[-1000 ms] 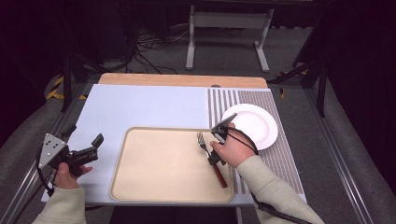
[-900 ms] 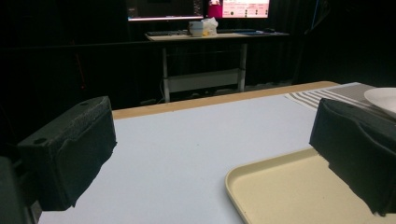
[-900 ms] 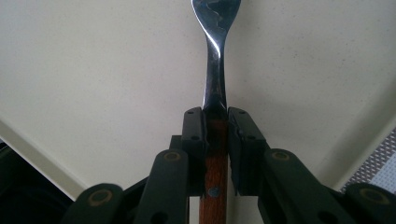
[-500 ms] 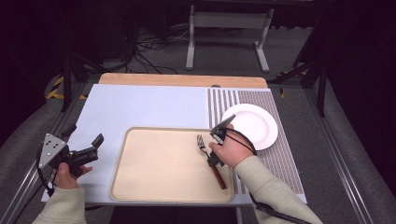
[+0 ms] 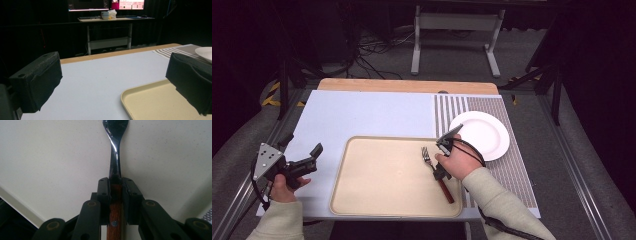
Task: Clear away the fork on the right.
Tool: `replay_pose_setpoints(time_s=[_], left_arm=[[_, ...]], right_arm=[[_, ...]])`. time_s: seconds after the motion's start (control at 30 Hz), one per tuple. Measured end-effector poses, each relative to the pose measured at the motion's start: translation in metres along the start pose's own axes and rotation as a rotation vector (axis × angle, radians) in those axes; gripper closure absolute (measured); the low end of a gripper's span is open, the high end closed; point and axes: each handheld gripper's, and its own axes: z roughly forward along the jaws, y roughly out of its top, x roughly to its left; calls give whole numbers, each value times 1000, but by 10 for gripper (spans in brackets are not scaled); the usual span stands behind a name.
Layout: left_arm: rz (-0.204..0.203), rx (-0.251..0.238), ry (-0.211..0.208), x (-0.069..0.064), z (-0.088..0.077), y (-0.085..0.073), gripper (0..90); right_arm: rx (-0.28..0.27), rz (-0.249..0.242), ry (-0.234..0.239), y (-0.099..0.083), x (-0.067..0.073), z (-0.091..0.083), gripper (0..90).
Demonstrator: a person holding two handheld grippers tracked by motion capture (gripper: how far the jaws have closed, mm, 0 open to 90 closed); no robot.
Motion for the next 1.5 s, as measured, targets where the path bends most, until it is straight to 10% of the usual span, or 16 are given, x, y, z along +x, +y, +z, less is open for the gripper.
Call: replay_pose_setpoints(time_s=[0.57, 0.9, 1.23, 1.5], left_arm=[[7, 1, 0, 0, 0, 0, 9], [6, 2, 0, 0, 0, 0, 9], [5, 3, 0, 0, 1, 0, 10], [4, 5, -2, 0, 1, 0, 9]], right_arm=[[-109, -81, 21, -2, 4, -8, 494], [-263, -285, -7, -4, 12, -16, 232], [-404, -501, 0, -2, 13, -21, 221], [-460, -636, 16, 2, 12, -22, 432]])
